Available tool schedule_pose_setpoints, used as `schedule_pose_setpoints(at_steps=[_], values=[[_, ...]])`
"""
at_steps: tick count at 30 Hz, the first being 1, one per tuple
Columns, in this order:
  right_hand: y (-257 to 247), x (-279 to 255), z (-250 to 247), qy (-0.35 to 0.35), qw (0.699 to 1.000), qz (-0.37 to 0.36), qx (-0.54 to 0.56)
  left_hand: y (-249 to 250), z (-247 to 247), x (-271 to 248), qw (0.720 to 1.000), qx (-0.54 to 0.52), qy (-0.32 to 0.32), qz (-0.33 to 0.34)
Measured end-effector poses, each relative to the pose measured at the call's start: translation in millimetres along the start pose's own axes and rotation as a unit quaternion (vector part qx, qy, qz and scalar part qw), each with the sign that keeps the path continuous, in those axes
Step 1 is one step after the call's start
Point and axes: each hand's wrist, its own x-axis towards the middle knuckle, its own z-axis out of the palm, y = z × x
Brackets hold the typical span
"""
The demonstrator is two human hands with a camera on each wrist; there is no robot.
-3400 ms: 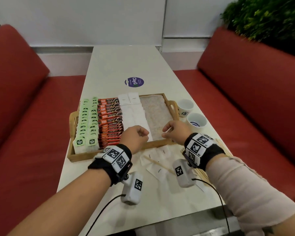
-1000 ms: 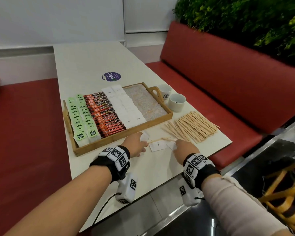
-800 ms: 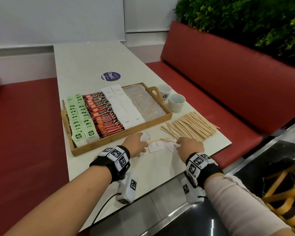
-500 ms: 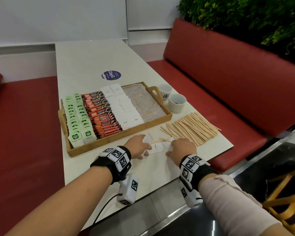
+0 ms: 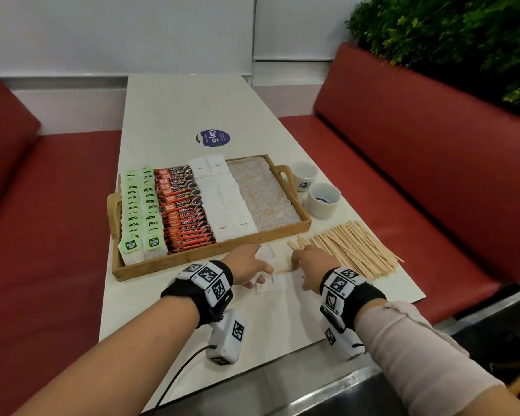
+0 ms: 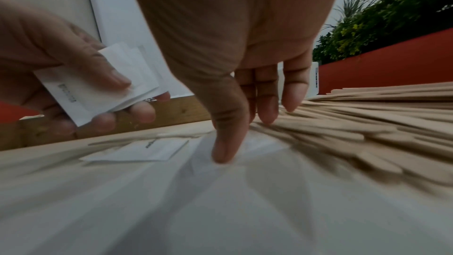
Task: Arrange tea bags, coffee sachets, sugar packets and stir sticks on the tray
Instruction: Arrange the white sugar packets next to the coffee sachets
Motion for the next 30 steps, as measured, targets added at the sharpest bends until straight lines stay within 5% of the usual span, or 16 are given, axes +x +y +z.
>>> schedule_pose_setpoints(at_steps=[16,22,30], values=[[11,37,-29,0.009,0.998,-0.04,-0.047,1,-8,13,0.999,-0.028,0.008,-0.018],[16,40,-49,0.07,0.992,-0.038,0.098,6,-12,13,0.999,-0.037,0.025,0.014],[-6,40,-41,0.037,0.951,-0.094,0.291,11,-9,12,0.994,-0.094,0.037,0.043]])
